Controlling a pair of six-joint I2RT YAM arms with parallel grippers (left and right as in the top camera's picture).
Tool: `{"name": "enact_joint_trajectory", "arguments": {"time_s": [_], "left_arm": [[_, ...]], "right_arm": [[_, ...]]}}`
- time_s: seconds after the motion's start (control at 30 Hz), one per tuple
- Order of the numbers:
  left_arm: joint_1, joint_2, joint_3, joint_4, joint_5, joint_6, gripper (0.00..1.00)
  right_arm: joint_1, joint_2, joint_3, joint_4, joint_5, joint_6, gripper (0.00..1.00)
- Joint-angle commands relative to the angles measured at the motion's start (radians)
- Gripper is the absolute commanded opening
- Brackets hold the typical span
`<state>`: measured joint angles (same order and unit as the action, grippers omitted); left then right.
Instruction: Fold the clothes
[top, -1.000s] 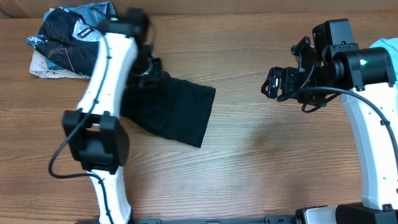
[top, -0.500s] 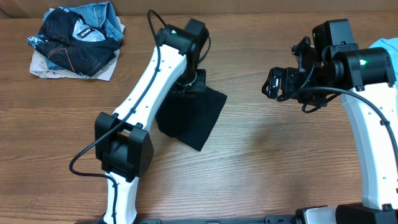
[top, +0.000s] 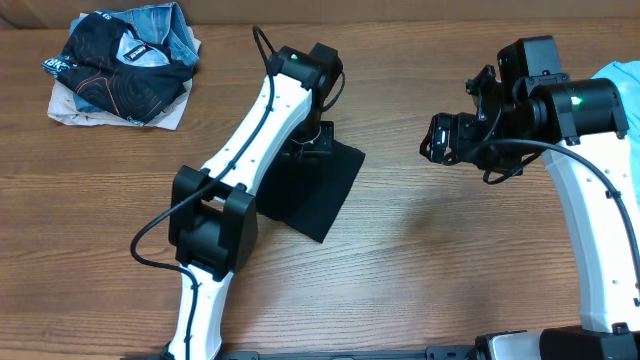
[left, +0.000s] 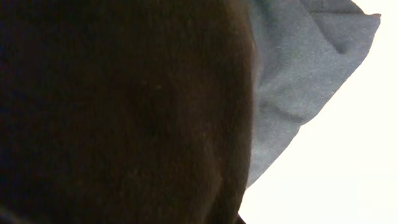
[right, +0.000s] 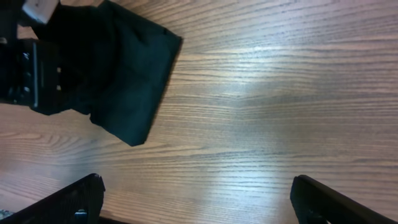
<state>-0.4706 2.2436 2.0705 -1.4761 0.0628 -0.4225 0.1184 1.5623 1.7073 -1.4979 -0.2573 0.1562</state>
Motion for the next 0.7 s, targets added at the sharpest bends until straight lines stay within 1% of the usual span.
{"name": "enact_joint_trajectory", "arguments": {"time_s": [0.0, 0.23, 0.33, 0.43, 0.57, 0.63, 0.67], "left_arm": [[-0.035, 0.01, 0.01, 0.004, 0.008, -0.039, 0.05], [-0.08, 0.012, -0.014, 0.021, 0.009, -0.071, 0.11], [-0.103, 0.012, -0.042, 0.047, 0.016, -0.08, 0.15], [-0.118, 0.012, -0.056, 0.055, 0.035, -0.092, 0.15], [-0.134, 0.012, -0.056, 0.051, 0.043, -0.106, 0.12], [-0.145, 0.012, -0.056, 0.044, 0.043, -0.135, 0.11], [-0.156, 0.012, -0.056, 0.039, 0.043, -0.148, 0.13]], "right_arm": [[0.0, -0.014, -0.002, 0.009, 0.006, -0.005, 1.0], [0.0, -0.014, -0.002, 0.009, 0.006, -0.005, 1.0], [0.0, -0.014, -0.002, 0.01, 0.006, -0.006, 1.0], [0.0, -0.014, -0.002, 0.016, 0.006, -0.004, 1.0], [0.0, -0.014, -0.002, 0.026, 0.006, -0.002, 1.0], [0.0, -0.014, -0.002, 0.03, 0.006, -0.002, 1.0], [0.0, -0.014, -0.002, 0.032, 0.006, -0.002, 1.0]]}}
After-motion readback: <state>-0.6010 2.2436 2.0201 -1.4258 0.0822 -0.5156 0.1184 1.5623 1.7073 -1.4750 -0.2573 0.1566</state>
